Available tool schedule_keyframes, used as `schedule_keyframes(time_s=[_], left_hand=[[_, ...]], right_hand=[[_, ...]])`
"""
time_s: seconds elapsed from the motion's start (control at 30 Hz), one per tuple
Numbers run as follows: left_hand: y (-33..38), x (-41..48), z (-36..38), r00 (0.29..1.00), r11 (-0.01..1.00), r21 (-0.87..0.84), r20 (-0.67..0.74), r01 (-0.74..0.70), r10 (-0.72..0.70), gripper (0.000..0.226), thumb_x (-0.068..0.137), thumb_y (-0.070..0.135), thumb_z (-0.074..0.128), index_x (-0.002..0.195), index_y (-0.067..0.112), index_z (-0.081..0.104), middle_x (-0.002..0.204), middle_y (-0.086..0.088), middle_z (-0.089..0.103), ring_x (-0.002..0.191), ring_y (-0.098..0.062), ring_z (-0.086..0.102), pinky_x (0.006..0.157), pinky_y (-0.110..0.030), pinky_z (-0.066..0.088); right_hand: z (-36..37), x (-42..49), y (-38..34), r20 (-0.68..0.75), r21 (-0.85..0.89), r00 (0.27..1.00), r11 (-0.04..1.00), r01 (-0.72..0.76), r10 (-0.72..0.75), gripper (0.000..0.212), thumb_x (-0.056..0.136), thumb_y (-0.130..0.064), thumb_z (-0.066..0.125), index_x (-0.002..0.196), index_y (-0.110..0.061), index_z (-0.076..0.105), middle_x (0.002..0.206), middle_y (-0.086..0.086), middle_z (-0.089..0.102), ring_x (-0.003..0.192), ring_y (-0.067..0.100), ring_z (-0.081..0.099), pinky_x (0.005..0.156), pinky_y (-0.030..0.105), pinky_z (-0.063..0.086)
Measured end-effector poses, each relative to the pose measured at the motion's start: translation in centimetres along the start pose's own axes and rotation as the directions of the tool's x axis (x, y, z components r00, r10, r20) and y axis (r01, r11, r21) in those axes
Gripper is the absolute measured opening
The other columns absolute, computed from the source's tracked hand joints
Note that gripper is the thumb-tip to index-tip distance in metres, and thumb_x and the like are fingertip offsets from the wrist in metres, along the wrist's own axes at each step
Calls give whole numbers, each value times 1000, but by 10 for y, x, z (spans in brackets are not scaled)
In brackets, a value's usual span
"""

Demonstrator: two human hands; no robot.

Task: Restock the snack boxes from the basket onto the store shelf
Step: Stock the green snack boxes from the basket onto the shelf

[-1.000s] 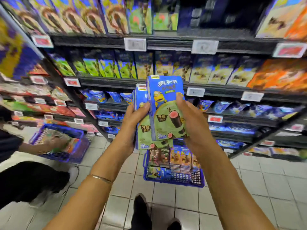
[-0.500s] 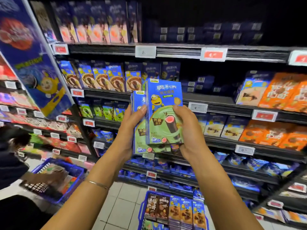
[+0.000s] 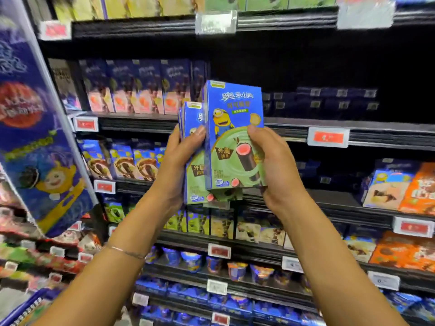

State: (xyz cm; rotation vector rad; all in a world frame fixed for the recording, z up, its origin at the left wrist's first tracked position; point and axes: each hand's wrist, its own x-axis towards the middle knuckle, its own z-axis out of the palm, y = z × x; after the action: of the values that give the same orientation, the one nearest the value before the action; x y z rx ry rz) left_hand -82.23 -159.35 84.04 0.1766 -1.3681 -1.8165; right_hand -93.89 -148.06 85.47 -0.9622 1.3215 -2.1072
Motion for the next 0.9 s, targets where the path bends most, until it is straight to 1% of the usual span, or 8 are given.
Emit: schedule_keyframes(time_s=[0.13, 0.23, 0.37, 0.47, 0.53, 0.63, 0.77, 0.9], left_hand=[[25, 52, -20, 999, 999, -8, 31, -42, 42, 74, 88, 28, 64, 153, 1, 40, 141, -25, 61, 113, -41, 67, 89, -52, 58], [37, 86, -35, 995, 995, 47, 55, -89, 87, 73, 86, 31, 64, 147, -4, 45, 127, -24, 67, 104, -40, 70, 89, -57, 58], [44, 120, -45, 997, 997, 3, 24, -74, 74, 76, 85, 30, 61, 149, -4, 41, 145, -33, 53, 123, -53, 59, 100, -70, 49], [46, 138, -54, 997, 996, -53, 19, -70, 71, 49, 84, 30, 62, 123, 2, 54, 125, -27, 62, 114, -48, 63, 98, -62, 51], [47, 146, -61, 995, 993, -103, 79, -58, 67, 32, 86, 29, 61, 112, 11, 56, 116, -17, 68, 106, -40, 67, 91, -54, 56], [53, 153, -66, 990, 990, -110, 98, -93, 103, 42, 87, 28, 58, 124, 8, 55, 113, -16, 72, 95, -32, 72, 81, -44, 61], [59, 159, -70, 989, 989, -84, 77, -118, 125, 53, 86, 29, 57, 134, 8, 54, 119, -18, 67, 96, -33, 70, 87, -46, 58], [64, 166, -81, 982, 984, -75, 91, -161, 167, 39, 86, 28, 60, 119, 9, 63, 105, -10, 77, 90, -28, 76, 78, -41, 62]], right_hand=[[30, 41, -6, -3, 2, 999, 999, 37, -37, 37, 101, -25, 56, 120, 7, 61, 114, 23, 73, 108, 43, 68, 93, 58, 55], [48, 68, -7, -4, -12, 997, 997, 76, -76, 44, 94, -29, 58, 118, 7, 61, 113, 22, 73, 106, 41, 70, 91, 55, 56], [62, 98, -6, -30, 20, 995, 995, 95, -95, 34, 101, -24, 53, 111, 5, 65, 115, 24, 72, 109, 44, 68, 94, 59, 54], [60, 117, -5, -22, 67, 995, 993, 96, -94, 28, 102, -25, 51, 93, -12, 74, 102, 14, 77, 97, 34, 74, 85, 52, 59], [53, 128, -5, -25, 102, 997, 992, 79, -76, 27, 101, -28, 50, 102, -10, 71, 102, 11, 76, 95, 31, 73, 80, 48, 61], [42, 146, -6, -39, 96, 997, 993, 67, -63, 29, 101, -29, 50, 109, -8, 67, 99, 8, 76, 89, 28, 75, 67, 39, 62], [31, 181, -9, -61, -7, 997, 998, 55, -55, 27, 101, -22, 50, 98, -8, 73, 96, 10, 79, 86, 26, 77, 70, 40, 63], [22, 229, -4, -142, -221, 989, 975, 18, -50, 16, 99, -18, 57, 109, -7, 63, 99, 10, 78, 76, 20, 77, 50, 27, 55]])
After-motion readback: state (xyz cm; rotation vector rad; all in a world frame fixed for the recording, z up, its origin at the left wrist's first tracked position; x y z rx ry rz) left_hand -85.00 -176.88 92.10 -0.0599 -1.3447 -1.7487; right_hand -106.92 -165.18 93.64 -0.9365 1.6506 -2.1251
